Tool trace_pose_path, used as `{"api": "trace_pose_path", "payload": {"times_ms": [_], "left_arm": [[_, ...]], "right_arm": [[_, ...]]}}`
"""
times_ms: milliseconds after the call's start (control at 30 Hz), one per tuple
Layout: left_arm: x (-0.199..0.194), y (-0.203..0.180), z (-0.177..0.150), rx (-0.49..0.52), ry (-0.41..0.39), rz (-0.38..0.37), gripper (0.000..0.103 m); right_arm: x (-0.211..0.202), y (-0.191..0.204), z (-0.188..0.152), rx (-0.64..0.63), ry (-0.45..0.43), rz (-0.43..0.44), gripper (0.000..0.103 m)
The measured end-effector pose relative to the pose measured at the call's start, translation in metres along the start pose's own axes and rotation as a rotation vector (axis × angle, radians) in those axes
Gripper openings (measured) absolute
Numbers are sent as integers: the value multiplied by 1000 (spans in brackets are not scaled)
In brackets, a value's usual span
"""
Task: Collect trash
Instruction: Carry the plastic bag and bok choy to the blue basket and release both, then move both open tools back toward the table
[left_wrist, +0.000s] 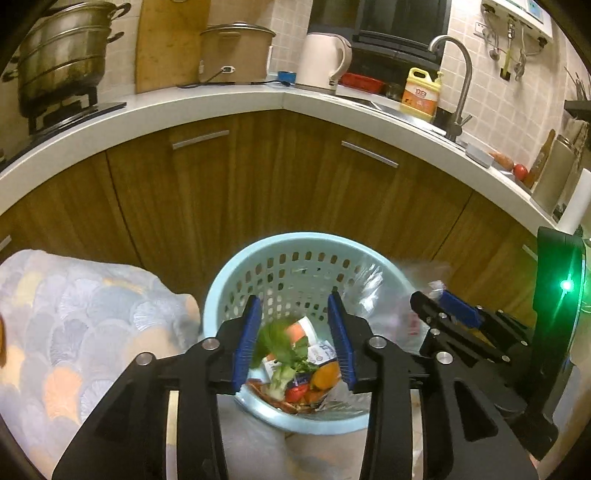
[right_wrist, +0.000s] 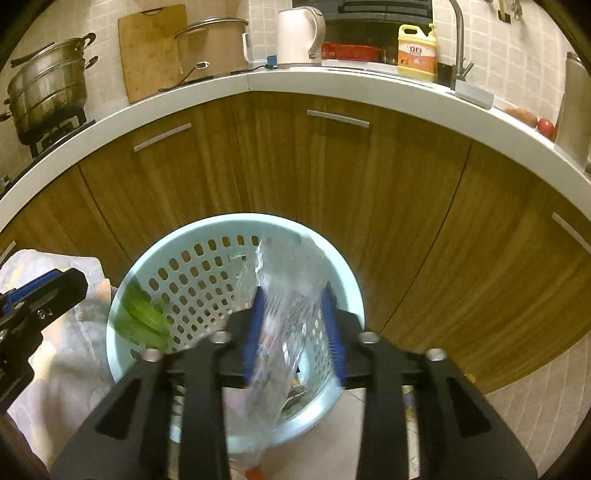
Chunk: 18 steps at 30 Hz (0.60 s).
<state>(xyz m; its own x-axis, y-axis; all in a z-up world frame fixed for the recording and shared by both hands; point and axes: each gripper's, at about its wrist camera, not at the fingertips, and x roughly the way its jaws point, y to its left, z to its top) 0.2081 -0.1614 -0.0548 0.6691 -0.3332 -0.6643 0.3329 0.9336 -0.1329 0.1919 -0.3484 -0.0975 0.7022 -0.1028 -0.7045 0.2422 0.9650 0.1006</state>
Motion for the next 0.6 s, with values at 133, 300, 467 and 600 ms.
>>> {"api": "trace_pose_path", "payload": {"times_ms": [133, 300, 467, 600], "left_arm": [[-6, 10, -1, -25, -7, 5, 37], [-23, 22, -1, -46, -34, 14, 37], [-45, 34, -3, -63, -64, 27, 37], [-68, 51, -7, -82, -86, 54, 37]], "right_arm": [[0, -1, -3, 5, 3, 15, 44], [-11, 7, -2, 6, -9, 26, 44], [-27, 27, 1, -23, -33, 54, 44], [-41, 53, 1, -61, -50, 105, 44]]}}
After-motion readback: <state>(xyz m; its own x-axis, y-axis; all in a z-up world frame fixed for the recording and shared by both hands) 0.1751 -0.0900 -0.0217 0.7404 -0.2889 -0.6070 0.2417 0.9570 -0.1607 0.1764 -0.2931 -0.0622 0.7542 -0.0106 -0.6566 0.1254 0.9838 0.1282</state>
